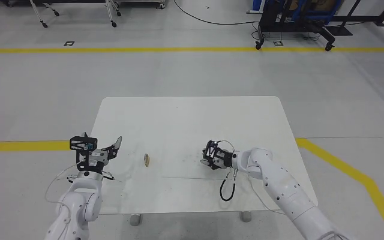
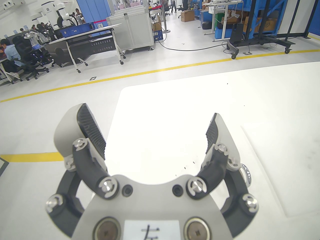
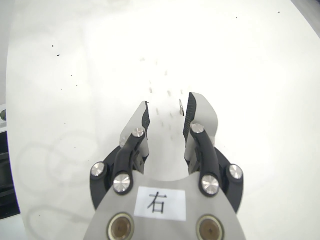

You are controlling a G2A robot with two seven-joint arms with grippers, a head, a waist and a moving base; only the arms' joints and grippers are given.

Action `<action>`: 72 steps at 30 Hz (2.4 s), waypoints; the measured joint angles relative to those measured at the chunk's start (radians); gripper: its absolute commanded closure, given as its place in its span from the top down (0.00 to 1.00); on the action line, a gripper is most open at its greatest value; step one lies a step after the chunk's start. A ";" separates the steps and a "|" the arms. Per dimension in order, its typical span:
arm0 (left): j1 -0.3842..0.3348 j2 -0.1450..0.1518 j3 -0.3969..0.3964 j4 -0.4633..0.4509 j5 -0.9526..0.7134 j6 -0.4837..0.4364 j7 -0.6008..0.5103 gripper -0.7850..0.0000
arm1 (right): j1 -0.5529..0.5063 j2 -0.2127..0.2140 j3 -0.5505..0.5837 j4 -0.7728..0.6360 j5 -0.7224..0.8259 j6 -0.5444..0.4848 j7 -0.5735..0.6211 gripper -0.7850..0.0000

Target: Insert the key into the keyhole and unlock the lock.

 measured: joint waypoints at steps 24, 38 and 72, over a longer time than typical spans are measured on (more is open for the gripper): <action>0.000 0.000 0.000 0.000 0.000 0.000 0.000 1.00 | -0.138 0.064 0.226 -0.164 0.071 -0.008 -0.164 0.00; 0.000 0.000 0.000 0.000 0.000 0.000 0.000 1.00 | -0.186 0.077 0.292 -0.200 0.144 -0.035 -0.164 0.00; 0.000 0.000 0.000 0.000 0.000 0.000 0.000 1.00 | -0.045 0.021 0.145 -0.021 0.532 0.002 -0.166 0.00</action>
